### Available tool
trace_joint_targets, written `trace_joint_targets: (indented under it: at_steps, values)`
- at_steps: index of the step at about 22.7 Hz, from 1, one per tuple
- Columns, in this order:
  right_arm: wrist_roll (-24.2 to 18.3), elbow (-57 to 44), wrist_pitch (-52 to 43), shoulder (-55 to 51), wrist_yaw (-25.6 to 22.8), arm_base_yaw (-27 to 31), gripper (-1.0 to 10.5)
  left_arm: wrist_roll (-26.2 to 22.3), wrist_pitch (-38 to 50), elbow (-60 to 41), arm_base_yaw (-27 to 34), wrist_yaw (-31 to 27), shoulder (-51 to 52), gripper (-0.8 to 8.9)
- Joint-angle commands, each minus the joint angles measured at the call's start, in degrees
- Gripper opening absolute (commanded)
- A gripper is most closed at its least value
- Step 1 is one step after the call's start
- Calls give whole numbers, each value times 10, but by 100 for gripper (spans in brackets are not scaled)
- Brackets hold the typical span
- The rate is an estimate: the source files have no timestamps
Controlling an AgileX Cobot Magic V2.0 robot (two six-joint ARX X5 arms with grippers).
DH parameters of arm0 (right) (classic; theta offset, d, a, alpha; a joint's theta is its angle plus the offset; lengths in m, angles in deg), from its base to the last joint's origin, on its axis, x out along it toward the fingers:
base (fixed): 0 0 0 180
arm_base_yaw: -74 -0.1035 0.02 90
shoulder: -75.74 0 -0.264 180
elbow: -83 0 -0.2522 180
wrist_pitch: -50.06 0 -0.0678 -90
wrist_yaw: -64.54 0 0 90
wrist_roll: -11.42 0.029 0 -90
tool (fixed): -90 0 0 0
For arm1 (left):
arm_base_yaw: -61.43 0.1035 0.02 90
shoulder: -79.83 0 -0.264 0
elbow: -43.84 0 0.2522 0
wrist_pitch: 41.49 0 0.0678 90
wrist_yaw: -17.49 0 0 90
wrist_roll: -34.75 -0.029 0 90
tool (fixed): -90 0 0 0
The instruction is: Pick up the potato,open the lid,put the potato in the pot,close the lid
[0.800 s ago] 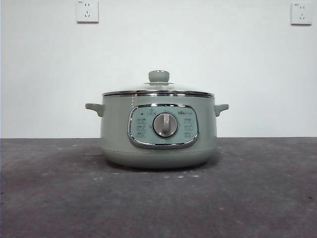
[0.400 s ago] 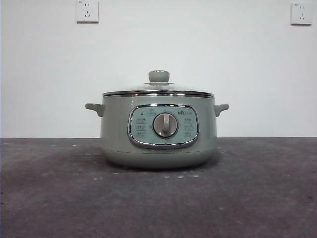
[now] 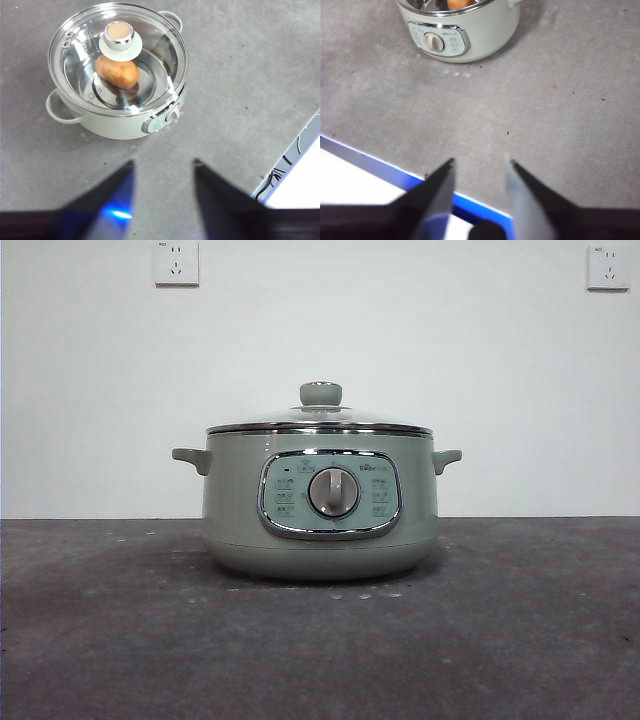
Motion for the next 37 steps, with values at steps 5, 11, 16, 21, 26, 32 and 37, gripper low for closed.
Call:
trace_joint_targets:
  at_steps: [5,11,16,21,26,32,37]
  values:
    - [12,-5,-2,-2,-3,0,1,3,2,-2,2,0,0,-3]
    - [12,-5,-2,-2,-3,0,1,3,2,-2,2,0,0,-3]
    - [12,-5,-2,-2,-3,0,1,3,3,-2,2,0,-1,-3]
    - [12,-5,-2,-2,-3,0,1,3,12,-2,10,-7,3,-3]
    - [12,-5,-2,-2,-3,0,1,-40,146,-14,94,1,62,-3]
    - [12,-5,-2,-2,-3,0,1,-57,430,-321,259,79,283,-3]
    - [12,-5,-2,-2,-3,0,1,-54,637,-659,319,10,471,-3]
